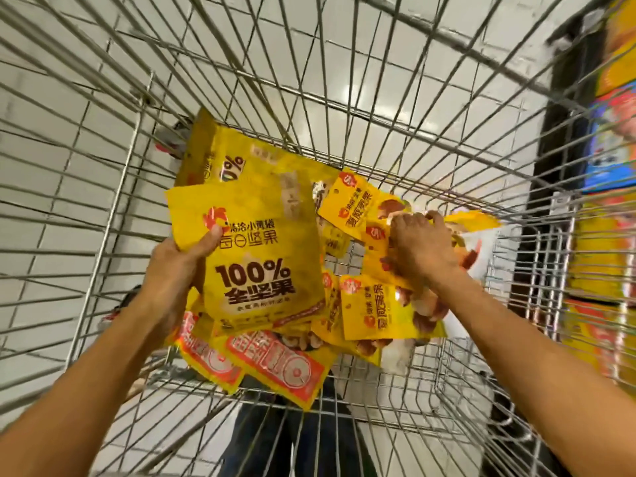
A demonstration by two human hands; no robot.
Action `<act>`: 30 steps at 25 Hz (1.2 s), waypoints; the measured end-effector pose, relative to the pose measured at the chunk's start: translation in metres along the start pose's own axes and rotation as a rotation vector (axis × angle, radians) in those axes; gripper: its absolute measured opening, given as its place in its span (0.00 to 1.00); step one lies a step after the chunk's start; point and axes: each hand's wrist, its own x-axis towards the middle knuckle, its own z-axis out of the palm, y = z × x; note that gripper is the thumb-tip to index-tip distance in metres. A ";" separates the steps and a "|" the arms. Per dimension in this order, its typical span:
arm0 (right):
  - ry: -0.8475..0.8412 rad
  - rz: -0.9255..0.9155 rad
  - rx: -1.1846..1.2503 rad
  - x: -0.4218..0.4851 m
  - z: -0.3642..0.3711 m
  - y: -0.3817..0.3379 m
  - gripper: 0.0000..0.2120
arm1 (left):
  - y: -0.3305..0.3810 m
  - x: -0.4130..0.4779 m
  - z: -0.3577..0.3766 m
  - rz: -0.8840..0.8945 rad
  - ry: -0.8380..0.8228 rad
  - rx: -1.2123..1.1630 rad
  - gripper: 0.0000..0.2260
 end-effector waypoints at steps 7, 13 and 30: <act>0.058 0.219 1.130 -0.065 -0.117 0.063 0.07 | 0.092 -0.044 0.025 0.289 0.034 0.401 0.13; 0.747 0.387 1.629 -0.214 -0.255 0.065 0.12 | 0.228 -0.160 0.039 0.571 -0.131 0.310 0.09; 1.889 0.901 1.360 -0.764 -0.243 0.094 0.10 | 0.166 -0.624 0.280 0.971 -0.993 0.067 0.04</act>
